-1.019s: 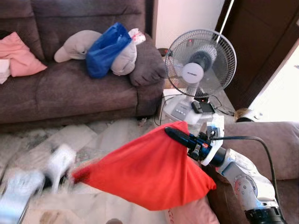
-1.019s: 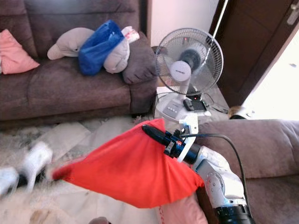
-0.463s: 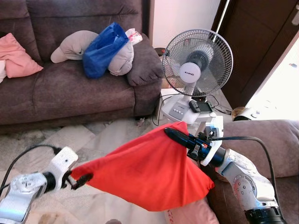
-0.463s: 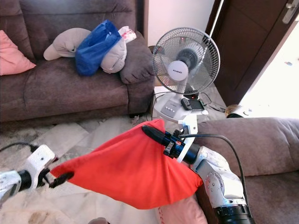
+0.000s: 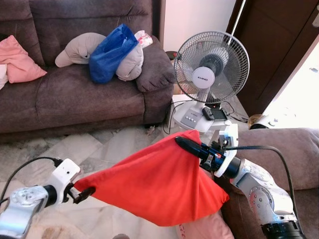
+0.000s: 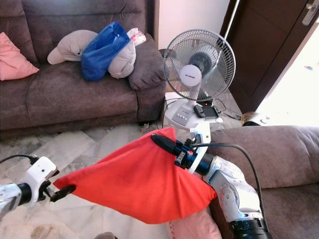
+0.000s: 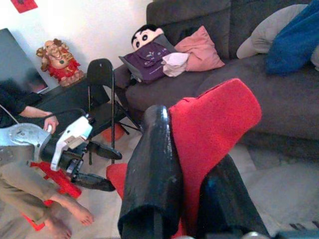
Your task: Move the pillow to the sofa from floor
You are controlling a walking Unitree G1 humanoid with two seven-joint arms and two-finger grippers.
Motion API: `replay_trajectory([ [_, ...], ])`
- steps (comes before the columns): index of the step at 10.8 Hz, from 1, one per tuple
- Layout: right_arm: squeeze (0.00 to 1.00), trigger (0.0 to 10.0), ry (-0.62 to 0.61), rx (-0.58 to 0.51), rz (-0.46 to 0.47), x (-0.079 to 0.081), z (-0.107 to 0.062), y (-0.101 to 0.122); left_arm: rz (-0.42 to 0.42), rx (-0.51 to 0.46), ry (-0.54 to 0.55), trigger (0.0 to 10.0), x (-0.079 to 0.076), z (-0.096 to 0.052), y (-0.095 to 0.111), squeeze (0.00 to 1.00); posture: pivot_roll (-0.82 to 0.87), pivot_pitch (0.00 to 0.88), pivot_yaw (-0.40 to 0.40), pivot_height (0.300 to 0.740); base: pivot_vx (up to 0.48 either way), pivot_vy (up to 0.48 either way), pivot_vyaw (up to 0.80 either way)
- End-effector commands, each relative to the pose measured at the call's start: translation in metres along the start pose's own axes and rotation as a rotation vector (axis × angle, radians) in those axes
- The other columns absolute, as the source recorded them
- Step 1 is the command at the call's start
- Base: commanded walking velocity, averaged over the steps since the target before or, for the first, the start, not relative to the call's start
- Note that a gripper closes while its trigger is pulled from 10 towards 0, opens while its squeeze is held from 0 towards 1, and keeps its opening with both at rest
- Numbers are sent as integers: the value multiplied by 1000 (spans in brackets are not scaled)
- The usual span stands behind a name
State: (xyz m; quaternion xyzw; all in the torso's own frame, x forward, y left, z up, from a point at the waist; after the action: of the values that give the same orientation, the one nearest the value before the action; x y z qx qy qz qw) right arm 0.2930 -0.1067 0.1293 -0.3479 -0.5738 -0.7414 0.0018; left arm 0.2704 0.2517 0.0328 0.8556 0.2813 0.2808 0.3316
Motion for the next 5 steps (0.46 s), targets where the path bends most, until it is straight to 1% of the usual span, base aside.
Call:
replay_trajectory([
  [1,0,10000,71,-63,-83,14,3,24,3,-2,-14,10000,0,3,1,0,101,0,-82,740,0,0,0],
  [2,0,10000,77,-57,-83,16,2,24,-67,-65,-31,10000,-1,7,10,0,95,0,-83,740,0,0,0],
  [5,0,10000,86,-46,-85,17,-1,23,-72,-69,-95,10000,-7,14,12,0,87,0,-84,740,0,0,0],
])
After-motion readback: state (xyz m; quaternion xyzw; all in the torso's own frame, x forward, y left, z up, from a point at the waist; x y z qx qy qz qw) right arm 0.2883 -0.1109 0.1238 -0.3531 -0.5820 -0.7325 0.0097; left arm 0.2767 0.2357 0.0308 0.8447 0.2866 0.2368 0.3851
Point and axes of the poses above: a point about 5 cm out from each wrist's last joint towards the gripper, its own z axis pointing out of the wrist towards the gripper, its own y axis along the axis of the wrist's last joint, x = y × z, the point moved 4 cm from there along z, pointing out of the wrist towards the gripper, and after that the axes turned 11 degrees about z, right-handed, at the moved point
